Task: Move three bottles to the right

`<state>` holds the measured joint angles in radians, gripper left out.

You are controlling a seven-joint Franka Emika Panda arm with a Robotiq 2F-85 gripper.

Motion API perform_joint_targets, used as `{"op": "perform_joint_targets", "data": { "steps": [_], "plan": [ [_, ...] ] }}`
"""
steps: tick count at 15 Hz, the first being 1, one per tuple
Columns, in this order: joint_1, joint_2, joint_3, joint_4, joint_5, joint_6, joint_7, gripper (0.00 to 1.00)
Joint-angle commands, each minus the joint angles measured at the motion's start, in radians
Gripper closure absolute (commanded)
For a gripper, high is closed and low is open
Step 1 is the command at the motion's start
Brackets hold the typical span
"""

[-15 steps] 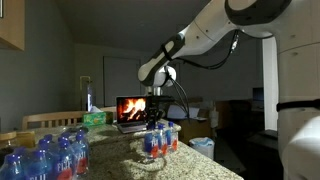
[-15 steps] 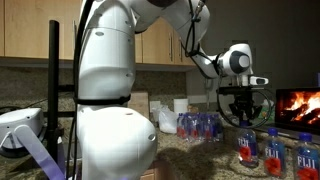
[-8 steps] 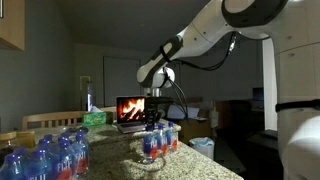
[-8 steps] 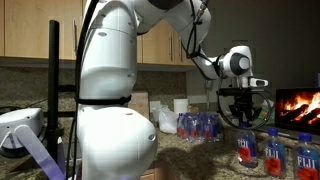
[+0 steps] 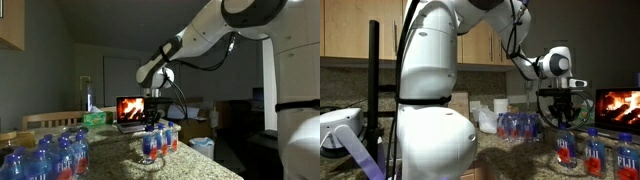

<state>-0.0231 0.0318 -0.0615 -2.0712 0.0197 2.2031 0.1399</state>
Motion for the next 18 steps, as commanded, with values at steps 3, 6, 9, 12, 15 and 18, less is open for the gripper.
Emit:
{"op": "perform_joint_targets", "data": {
  "steps": [3, 6, 9, 12, 15, 18],
  "plan": [
    [-0.011, 0.015, 0.005, 0.026, 0.033, -0.002, -0.044, 0.85],
    [-0.013, 0.029, 0.004, 0.043, 0.035, -0.004, -0.04, 0.85],
    [-0.014, 0.044, 0.003, 0.065, 0.038, -0.006, -0.04, 0.85],
    [-0.014, 0.057, 0.004, 0.083, 0.041, -0.015, -0.044, 0.85],
    [-0.015, 0.068, 0.003, 0.091, 0.04, -0.017, -0.043, 0.85],
    [-0.016, 0.076, 0.002, 0.095, 0.039, -0.021, -0.044, 0.85]
  ]
}}
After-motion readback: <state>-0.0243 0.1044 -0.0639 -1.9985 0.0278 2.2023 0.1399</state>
